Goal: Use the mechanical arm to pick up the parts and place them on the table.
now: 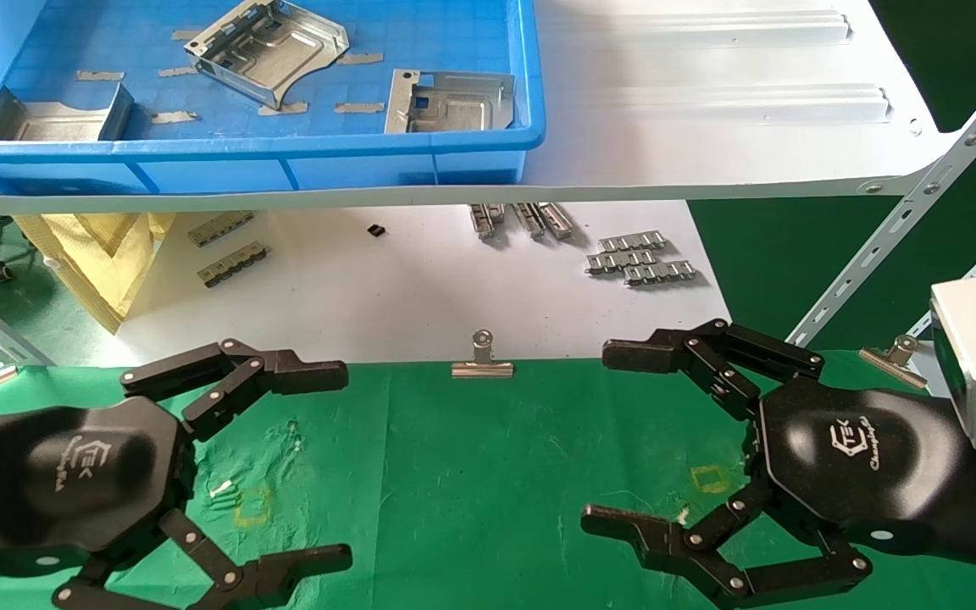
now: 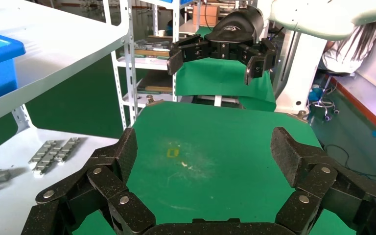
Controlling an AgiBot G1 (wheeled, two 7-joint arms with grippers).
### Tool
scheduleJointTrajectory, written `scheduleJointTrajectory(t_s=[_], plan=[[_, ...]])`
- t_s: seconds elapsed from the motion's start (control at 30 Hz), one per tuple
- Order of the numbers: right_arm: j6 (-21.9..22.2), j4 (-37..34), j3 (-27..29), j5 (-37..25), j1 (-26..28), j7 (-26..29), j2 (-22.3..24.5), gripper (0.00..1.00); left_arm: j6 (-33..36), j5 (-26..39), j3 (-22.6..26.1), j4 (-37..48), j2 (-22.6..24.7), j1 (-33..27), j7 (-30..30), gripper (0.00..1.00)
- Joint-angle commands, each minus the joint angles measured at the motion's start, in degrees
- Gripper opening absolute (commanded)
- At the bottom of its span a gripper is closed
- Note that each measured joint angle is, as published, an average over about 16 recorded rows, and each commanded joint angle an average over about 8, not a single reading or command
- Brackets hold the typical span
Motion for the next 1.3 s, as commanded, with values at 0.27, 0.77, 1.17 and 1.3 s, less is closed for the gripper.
scheduleJointTrajectory(t_s=[0.27, 0.77, 1.17, 1.3], plan=[[0.0, 0.0, 0.0, 0.0, 0.0, 0.0, 0.0, 1.00, 0.0, 0.0, 0.0, 0.0, 0.0, 0.0, 0.0, 1.00], [0.0, 0.0, 0.0, 0.0, 0.0, 0.0, 0.0, 0.50, 0.0, 0.0, 0.0, 0.0, 0.0, 0.0, 0.0, 1.00], [0.0, 0.0, 0.0, 0.0, 0.0, 0.0, 0.0, 0.00, 0.0, 0.0, 0.0, 0.0, 0.0, 0.0, 0.0, 1.00], [0.0, 0.0, 0.0, 0.0, 0.0, 0.0, 0.0, 0.00, 0.0, 0.0, 0.0, 0.0, 0.0, 0.0, 0.0, 1.00]])
